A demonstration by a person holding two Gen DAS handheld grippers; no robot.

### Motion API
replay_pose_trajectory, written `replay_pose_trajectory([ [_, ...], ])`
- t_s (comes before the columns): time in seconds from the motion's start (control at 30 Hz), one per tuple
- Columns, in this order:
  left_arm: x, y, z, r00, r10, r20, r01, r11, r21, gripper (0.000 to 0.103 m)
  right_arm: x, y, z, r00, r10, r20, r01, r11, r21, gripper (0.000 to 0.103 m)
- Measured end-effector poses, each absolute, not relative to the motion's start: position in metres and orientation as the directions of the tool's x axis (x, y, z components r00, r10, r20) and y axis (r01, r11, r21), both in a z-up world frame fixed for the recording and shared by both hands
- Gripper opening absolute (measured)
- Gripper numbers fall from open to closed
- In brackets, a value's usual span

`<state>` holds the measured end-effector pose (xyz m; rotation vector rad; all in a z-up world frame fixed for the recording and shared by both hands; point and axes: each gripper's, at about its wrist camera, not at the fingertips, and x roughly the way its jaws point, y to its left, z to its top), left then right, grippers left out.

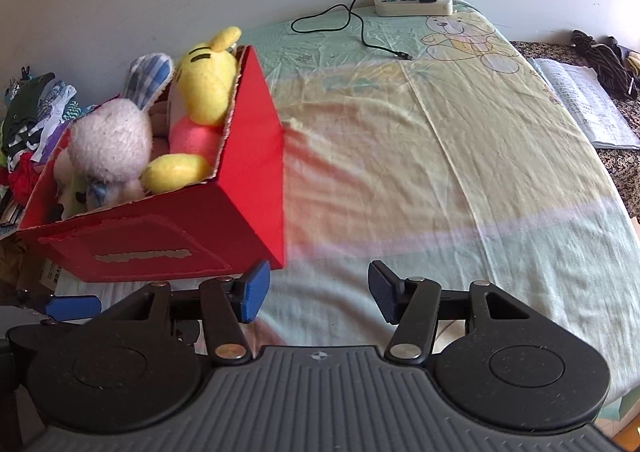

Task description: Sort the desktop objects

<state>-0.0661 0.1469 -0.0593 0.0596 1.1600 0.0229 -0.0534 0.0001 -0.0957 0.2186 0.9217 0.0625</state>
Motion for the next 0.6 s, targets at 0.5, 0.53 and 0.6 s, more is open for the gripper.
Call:
replay_pose_trajectory([
  [0.5, -0.07, 0.228, -0.05, 0.402, 0.075, -0.913, -0.041, 0.997, 0.064, 0.099, -0.049, 0.085, -0.088, 0.602, 0.188, -0.776, -0.033, 0.977, 0.212, 0.059],
  [0.53, -0.07, 0.233, -0.049, 0.404, 0.077, -0.912, -0.041, 0.997, 0.066, 0.099, -0.05, 0.091, -0.086, 0.603, 0.193, -0.774, -0.036, 0.976, 0.215, 0.059],
  [0.6, -0.071, 0.242, -0.045, 0.405, 0.064, -0.912, -0.036, 0.998, 0.055, 0.099, -0.049, 0.099, -0.082, 0.607, 0.201, -0.769, -0.043, 0.974, 0.221, 0.059],
])
